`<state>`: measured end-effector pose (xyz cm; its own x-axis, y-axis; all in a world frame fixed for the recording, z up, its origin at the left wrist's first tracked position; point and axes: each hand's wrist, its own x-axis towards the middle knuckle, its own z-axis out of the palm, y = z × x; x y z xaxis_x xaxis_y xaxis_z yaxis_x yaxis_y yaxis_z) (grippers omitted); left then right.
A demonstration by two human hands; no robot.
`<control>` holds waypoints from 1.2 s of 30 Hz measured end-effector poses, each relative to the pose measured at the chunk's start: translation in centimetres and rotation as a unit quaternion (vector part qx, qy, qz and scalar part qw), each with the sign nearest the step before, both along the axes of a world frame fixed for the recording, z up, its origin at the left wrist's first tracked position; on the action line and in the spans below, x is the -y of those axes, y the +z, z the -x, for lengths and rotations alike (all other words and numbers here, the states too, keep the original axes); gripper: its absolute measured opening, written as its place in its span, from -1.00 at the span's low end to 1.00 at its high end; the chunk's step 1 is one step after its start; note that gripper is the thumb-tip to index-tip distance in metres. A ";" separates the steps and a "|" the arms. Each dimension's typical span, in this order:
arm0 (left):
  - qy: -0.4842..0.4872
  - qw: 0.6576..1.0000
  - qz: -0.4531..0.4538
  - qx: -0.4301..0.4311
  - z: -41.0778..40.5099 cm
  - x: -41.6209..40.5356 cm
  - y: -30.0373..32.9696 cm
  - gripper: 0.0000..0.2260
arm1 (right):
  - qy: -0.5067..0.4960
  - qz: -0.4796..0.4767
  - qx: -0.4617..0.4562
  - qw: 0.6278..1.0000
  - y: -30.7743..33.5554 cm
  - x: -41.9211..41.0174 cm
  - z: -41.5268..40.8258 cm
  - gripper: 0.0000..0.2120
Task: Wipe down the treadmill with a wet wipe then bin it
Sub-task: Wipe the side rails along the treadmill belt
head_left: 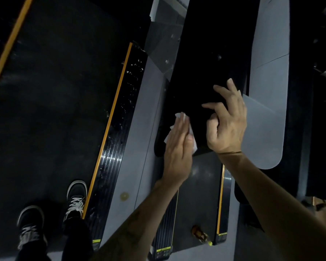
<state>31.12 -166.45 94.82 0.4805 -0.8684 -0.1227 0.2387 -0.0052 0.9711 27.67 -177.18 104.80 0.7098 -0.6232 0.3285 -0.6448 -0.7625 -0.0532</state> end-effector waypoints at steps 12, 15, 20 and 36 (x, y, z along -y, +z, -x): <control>-0.007 1.000 -0.013 0.015 1.0 -2.4 0.4 -0.55 | 0.006 0.005 0.009 1.000 0.0 0.1 0.0 -0.69; -0.022 0.999 -0.047 0.004 -0.3 0.1 -1.8 -0.53 | 0.006 0.002 0.007 1.000 -0.1 0.2 0.0 -0.69; -0.031 0.993 -0.109 -0.044 -0.1 -1.9 -4.4 -0.51 | 0.008 -0.005 0.006 1.000 0.0 0.1 0.0 -0.69; -0.075 0.981 -0.153 -0.097 0.0 -3.3 -4.7 -0.46 | 0.010 -0.006 0.008 1.000 -0.2 0.2 0.1 -0.69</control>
<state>31.13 -163.13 90.09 0.2916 -0.8356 -0.4656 0.3929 -0.3392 0.8547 27.54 -177.34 104.61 0.7166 -0.6134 0.3320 -0.6287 -0.7742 -0.0733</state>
